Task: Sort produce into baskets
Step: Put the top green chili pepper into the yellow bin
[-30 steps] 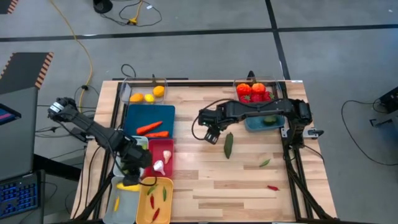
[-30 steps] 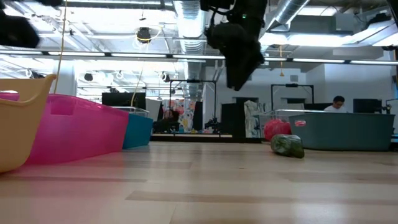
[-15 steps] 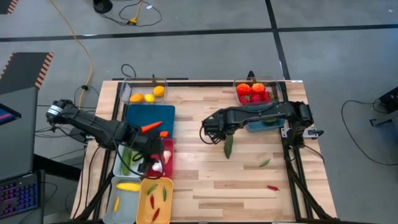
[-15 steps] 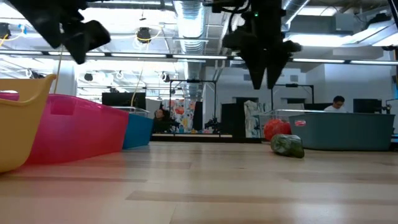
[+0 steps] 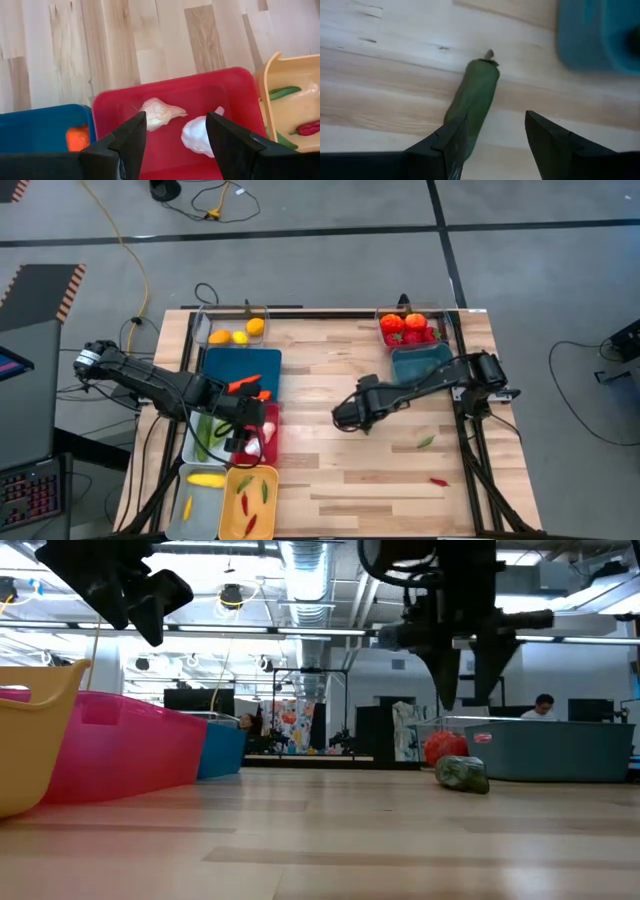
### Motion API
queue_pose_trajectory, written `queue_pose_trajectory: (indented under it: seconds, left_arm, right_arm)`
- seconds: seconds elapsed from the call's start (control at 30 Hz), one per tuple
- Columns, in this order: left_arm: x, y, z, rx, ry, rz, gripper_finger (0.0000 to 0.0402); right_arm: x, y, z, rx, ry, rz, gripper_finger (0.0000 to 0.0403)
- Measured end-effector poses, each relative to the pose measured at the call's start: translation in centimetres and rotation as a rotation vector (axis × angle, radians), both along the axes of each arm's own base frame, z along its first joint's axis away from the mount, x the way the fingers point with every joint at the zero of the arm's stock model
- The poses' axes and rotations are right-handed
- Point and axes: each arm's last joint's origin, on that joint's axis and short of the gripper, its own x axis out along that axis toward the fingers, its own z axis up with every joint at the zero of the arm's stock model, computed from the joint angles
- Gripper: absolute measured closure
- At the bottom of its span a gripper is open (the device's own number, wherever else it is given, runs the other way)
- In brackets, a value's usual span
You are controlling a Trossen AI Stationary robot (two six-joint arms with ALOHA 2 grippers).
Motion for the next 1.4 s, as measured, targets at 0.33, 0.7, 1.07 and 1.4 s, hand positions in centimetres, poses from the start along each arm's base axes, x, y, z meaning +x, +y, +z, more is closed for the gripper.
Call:
queue_pose_trajectory:
  seconds: [0.33, 0.7, 1.07, 1.4]
  left_arm:
    - [0.1, 0.0, 0.0, 0.02, -0.011, -0.039, 0.0209]
    - [0.1, 0.0, 0.1, 0.026, -0.019, -0.055, 0.0209]
    - [0.1, 0.0, 0.1, 0.039, -0.023, -0.079, 0.0209]
    - [0.9, -0.3, 0.6, 0.044, -0.121, -0.123, 0.0209]
  right_arm:
    - [-0.1, 1.0, -2.7, -0.002, -0.11, -0.039, 0.018]
    - [-0.6, 1.0, -5.2, -0.026, -0.183, -0.113, 0.018]
    - [-0.6, 1.0, -7.2, 0.008, -0.267, -0.071, 0.018]
    - [-0.4, 1.0, -7.3, 0.013, -0.257, 0.015, 0.0213]
